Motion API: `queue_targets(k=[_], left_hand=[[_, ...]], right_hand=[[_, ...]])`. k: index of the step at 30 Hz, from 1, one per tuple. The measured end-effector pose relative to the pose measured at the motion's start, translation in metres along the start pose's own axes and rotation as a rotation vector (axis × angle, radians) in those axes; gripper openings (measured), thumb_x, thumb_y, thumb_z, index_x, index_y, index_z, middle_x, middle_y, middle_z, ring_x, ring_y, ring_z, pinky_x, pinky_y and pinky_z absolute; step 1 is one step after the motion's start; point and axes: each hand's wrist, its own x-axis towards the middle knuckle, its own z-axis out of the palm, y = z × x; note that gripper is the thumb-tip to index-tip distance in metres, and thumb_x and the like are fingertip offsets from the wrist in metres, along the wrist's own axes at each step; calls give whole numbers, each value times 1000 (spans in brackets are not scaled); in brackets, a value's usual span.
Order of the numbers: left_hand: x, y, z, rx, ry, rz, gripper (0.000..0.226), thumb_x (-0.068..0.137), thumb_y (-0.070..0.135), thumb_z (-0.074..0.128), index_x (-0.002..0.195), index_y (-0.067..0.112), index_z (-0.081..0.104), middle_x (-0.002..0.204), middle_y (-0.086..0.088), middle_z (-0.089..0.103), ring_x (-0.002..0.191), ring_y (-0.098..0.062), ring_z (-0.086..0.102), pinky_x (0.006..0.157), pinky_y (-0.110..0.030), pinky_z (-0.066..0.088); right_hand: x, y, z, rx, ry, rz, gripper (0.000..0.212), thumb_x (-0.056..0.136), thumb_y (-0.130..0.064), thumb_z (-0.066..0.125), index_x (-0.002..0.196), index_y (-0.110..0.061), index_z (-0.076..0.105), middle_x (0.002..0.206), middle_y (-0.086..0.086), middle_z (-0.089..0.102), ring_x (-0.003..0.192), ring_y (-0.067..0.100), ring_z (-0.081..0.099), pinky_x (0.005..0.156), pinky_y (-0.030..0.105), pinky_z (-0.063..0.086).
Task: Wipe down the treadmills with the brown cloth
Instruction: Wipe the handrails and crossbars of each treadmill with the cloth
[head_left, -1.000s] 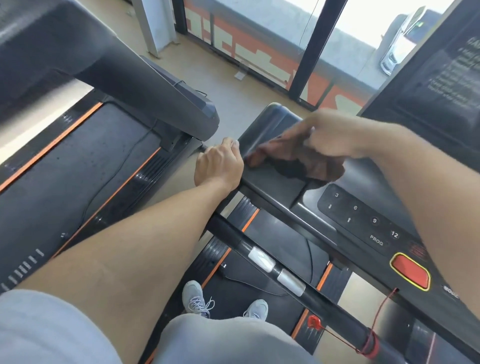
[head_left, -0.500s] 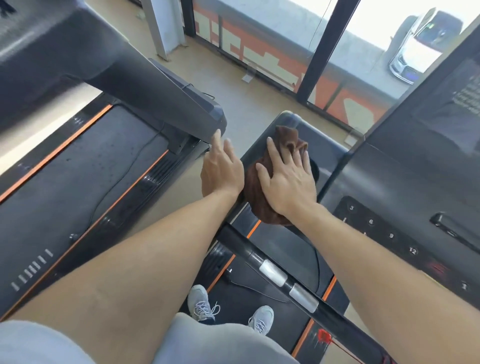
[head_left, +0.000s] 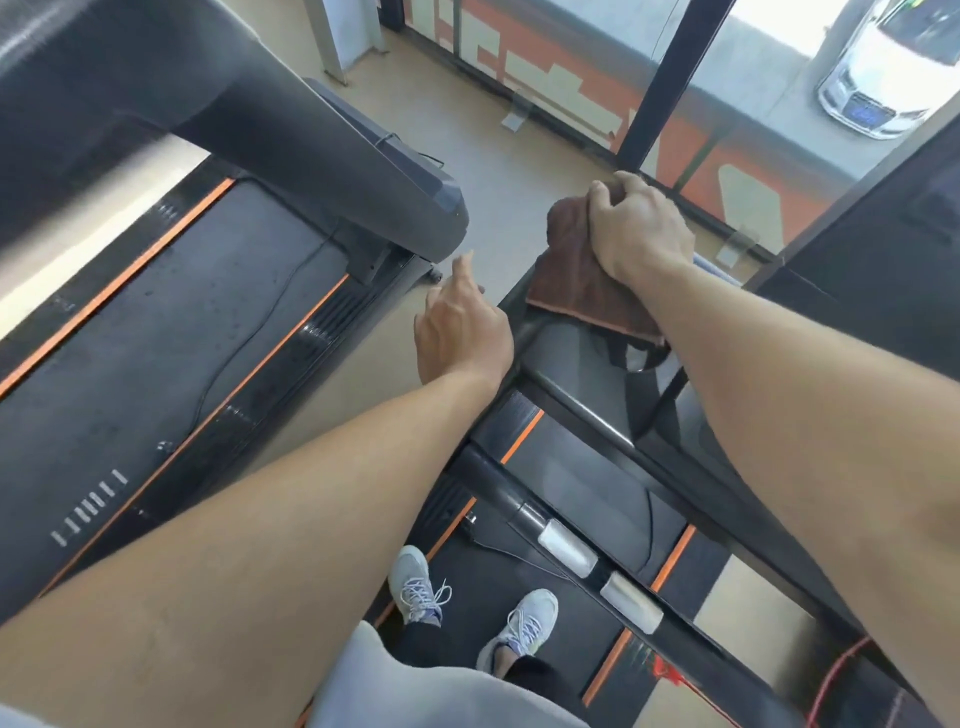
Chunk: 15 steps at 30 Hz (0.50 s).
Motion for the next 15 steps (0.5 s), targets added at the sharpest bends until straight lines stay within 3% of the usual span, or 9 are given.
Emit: queue_targets(k=[4,7,10,15], left_hand=[[1,0,0,-8,-4,7,57,99,7,37,154,24,38,129,7,67,127,-23,52,101,-39,39],[0,2,-3,-36,-10,19,59,99,6,37,154,25,37,128,10,67,126,-22,53,101,-38,38],[3,2,-6,-132,-35,-30,56,101,10,35,155,27,36,125,9,68,124,-23,55,100,-40,44],[3,9,-13,-351,14,-183,45,109,41,22,144,30,48,122,3,72,119,-24,60,97,-42,46]], right_hand=[[-7,1,1,-42,14,-60,71,97,-66,30,155,-28,41,153,8,50,140,32,44,117,44,30],[-24,3,9,-110,-3,-164,84,94,-73,32,163,-26,25,169,6,25,156,27,18,128,43,11],[-51,6,19,-105,3,-215,91,91,-78,36,164,-27,19,173,3,6,159,23,-4,129,41,-4],[-95,11,19,-38,-101,-286,97,86,-79,52,164,-31,20,173,-5,6,159,17,-3,129,38,1]])
